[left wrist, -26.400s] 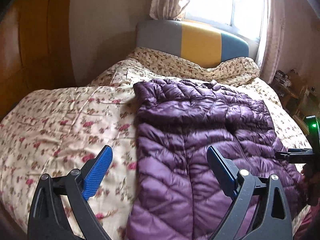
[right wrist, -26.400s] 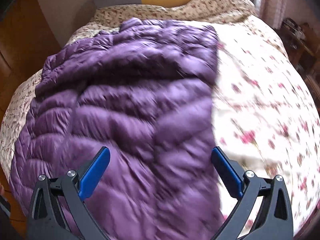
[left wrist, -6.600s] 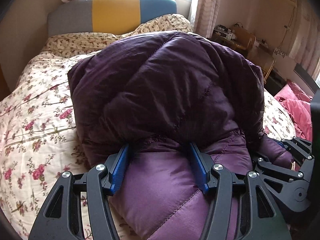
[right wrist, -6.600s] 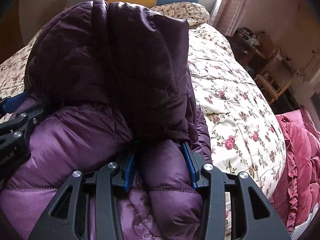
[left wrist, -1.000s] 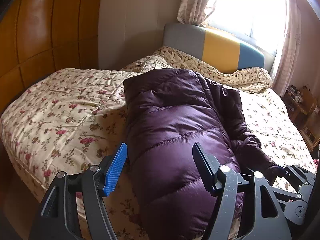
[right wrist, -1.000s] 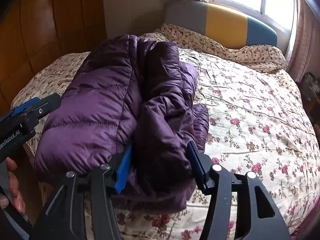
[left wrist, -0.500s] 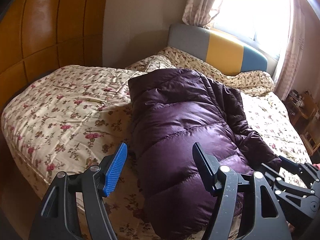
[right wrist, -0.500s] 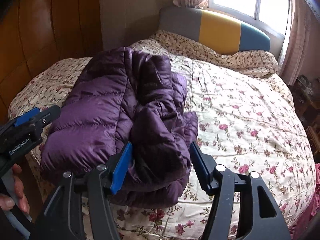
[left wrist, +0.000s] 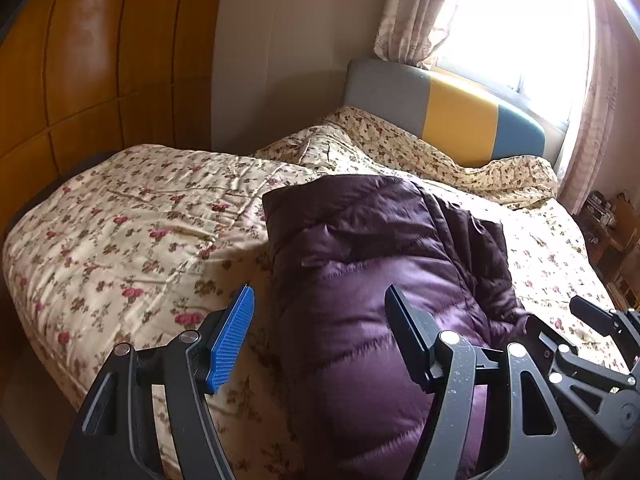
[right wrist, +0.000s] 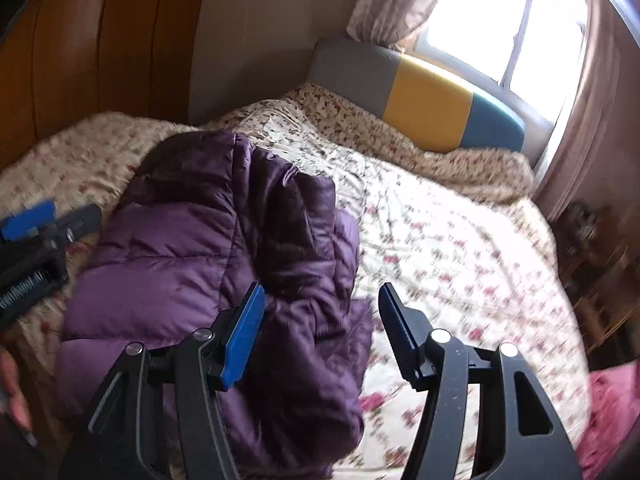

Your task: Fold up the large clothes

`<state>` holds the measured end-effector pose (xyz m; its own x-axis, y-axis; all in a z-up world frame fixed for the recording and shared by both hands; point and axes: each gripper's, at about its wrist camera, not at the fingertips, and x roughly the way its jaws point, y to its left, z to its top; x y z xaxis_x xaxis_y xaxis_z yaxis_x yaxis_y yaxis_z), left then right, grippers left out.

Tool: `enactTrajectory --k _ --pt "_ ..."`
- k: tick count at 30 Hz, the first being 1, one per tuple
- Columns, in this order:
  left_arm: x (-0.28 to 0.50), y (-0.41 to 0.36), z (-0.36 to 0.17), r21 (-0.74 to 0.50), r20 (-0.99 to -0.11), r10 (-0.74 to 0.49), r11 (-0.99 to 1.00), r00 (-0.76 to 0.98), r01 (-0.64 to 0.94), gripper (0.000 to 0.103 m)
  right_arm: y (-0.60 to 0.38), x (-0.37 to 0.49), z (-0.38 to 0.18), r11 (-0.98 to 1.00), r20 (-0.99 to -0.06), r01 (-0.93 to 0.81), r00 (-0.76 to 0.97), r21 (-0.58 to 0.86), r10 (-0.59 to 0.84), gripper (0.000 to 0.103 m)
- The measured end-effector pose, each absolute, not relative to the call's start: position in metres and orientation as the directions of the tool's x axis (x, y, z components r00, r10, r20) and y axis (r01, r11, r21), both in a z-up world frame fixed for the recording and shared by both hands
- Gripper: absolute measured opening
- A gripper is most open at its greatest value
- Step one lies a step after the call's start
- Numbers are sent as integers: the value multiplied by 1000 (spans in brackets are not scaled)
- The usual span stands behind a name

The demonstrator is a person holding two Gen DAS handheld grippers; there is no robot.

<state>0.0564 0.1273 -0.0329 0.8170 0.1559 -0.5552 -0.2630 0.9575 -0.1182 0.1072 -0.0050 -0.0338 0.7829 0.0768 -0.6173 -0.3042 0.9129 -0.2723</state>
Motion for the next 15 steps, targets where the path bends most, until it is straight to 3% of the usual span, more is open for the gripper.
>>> enactTrajectory --k 7,15 --pt "81 128 -42 -98 -585 136 967 800 -236 67 15 122 -75 871 -696 -364 717 -331 36 51" --pt "102 126 -79 -122 -642 81 971 762 -206 67 14 131 -108 848 -706 -382 708 -367 14 50"
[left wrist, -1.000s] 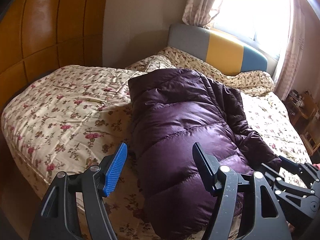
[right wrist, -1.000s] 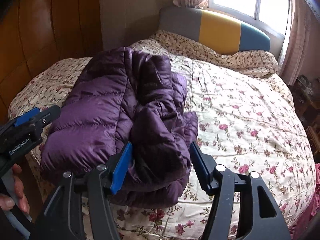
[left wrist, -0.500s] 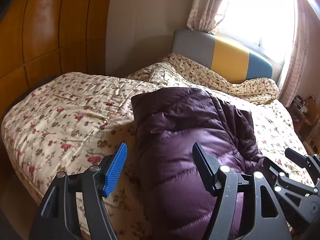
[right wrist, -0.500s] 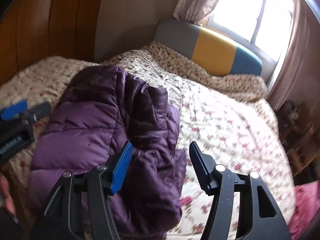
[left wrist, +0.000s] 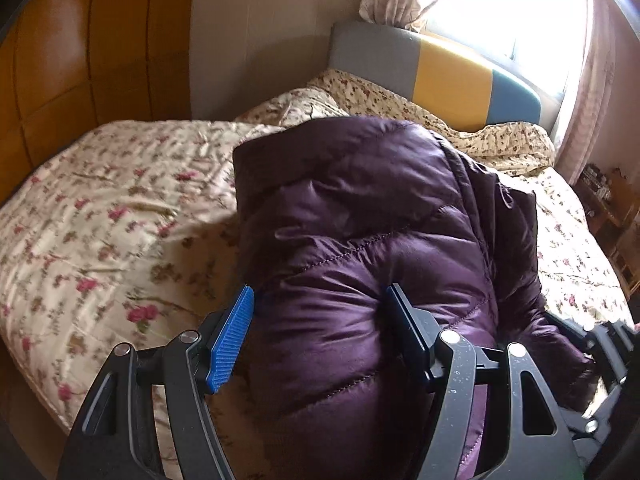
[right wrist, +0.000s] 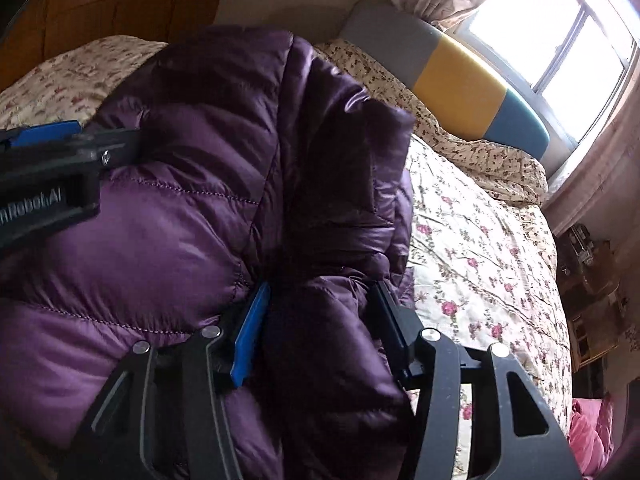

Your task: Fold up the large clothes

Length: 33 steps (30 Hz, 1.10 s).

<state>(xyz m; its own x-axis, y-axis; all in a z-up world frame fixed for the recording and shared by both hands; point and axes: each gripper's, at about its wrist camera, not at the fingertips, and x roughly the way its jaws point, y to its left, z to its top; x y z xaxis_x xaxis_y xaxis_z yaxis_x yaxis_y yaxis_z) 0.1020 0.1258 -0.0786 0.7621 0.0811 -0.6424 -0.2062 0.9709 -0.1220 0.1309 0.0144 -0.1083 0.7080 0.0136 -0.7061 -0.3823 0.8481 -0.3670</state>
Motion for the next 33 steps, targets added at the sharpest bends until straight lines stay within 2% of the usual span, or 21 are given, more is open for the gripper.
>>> enactTrajectory --k 8,11,16,20,24,33 --pt "105 121 -95 -99 -641 102 972 761 -214 68 3 135 -117 869 -695 -377 717 -321 55 52" --pt "99 123 -85 -99 -639 124 966 759 -240 76 0 134 -108 878 -692 -370 719 -304 64 53" --pt "74 128 -68 -99 -620 176 949 765 -298 91 -10 124 -89 899 -673 -349 734 -265 86 68" --pt "51 129 -56 -108 -600 201 939 774 -327 96 -17 111 -72 907 -652 -345 750 -240 112 75" --pt "29 124 -49 -107 -593 224 930 774 -351 99 -16 91 -62 914 -648 -346 750 -214 132 82" --pt "-5 96 -38 -55 -564 260 935 784 -349 99 -46 64 -51 946 -652 -308 738 -98 173 96"
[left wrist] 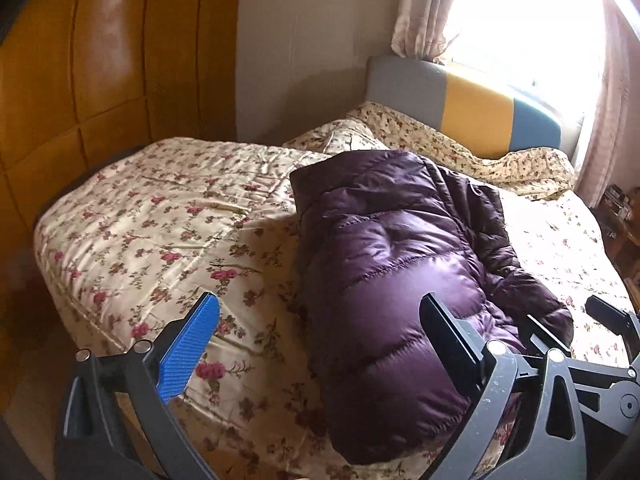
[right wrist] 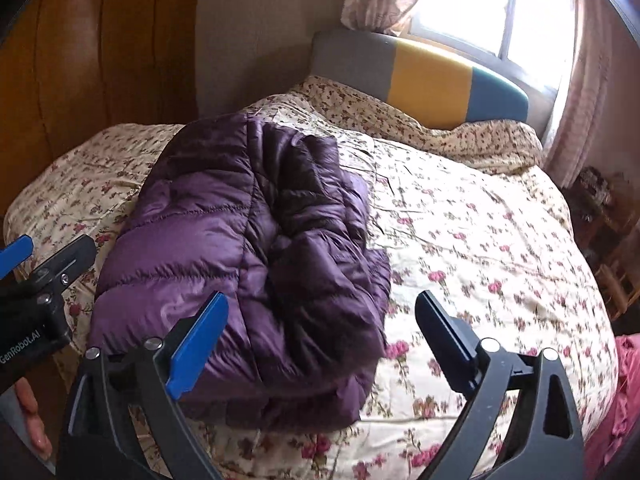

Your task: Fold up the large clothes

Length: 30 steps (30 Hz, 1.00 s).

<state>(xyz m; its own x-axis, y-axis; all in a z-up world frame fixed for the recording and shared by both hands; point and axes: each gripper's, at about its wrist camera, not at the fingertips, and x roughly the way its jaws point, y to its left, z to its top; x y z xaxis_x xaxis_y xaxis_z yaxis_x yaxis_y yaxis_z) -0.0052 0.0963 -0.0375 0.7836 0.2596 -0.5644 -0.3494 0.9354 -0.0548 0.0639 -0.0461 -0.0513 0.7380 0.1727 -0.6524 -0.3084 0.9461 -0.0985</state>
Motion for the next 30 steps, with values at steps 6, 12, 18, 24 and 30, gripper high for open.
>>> enactTrajectory --k 6,12,18,24,30 --pt "-14 85 -34 -58 -564 251 938 787 -341 99 -64 56 -52 951 -664 -298 728 -82 171 97" --pt "-19 80 -35 -62 -578 254 934 775 -352 99 -72 48 -47 949 -661 -308 726 -68 188 97" --pt "-24 80 -38 -8 -582 338 907 740 -420 99 -71 44 -41 947 -663 -318 719 -50 206 98" --pt "-33 85 -37 -22 -577 351 896 737 -444 99 -67 35 -37 938 -654 -340 726 -71 214 100" --pt "-39 82 -38 -19 -573 352 897 740 -441 99 -63 31 -37 933 -646 -350 733 -86 215 100"
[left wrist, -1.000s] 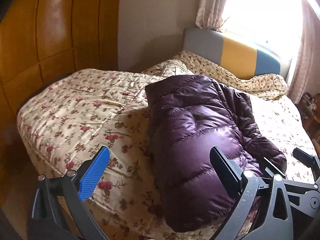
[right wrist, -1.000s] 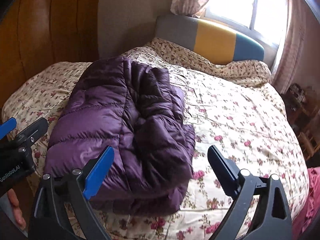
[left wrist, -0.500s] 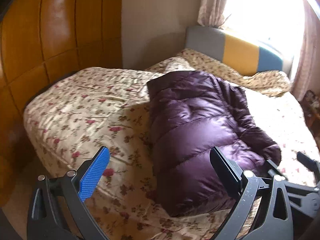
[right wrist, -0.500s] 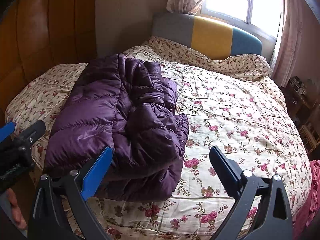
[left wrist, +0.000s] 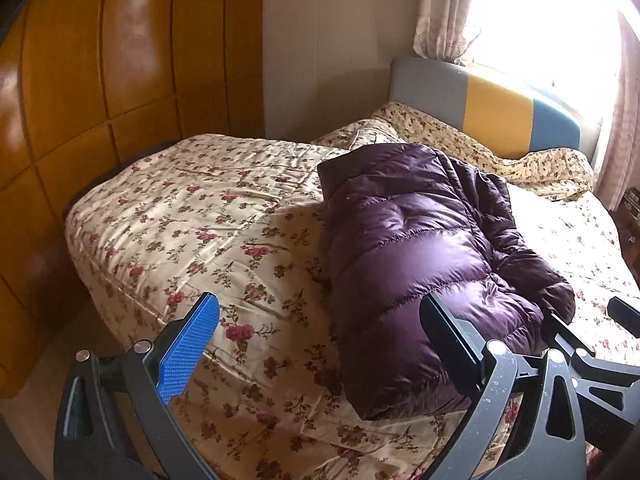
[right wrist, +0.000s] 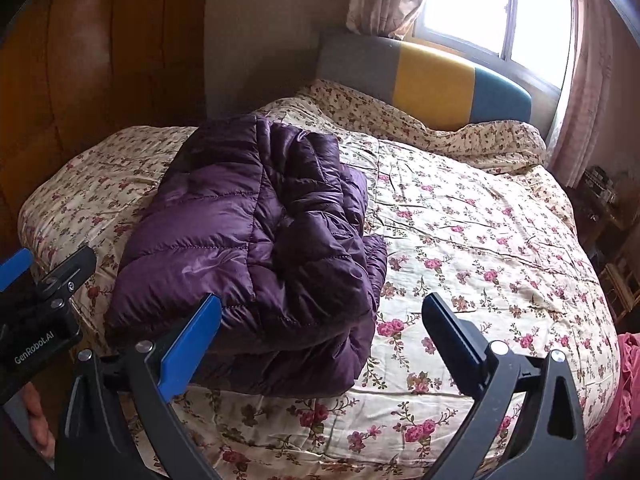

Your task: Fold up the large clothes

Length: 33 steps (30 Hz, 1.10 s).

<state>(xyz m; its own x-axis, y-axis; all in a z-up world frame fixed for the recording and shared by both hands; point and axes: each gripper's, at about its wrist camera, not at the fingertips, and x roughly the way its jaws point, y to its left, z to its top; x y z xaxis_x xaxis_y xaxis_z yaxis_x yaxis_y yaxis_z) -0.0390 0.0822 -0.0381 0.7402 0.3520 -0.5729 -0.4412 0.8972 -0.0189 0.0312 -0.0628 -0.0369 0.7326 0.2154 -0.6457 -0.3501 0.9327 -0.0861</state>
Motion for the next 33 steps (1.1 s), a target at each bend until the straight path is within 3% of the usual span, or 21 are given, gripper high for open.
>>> enactTrajectory --k 33 --pt "-41 75 -38 -18 -569 331 910 753 -413 99 -55 27 -43 922 -645 -371 732 -109 218 100"
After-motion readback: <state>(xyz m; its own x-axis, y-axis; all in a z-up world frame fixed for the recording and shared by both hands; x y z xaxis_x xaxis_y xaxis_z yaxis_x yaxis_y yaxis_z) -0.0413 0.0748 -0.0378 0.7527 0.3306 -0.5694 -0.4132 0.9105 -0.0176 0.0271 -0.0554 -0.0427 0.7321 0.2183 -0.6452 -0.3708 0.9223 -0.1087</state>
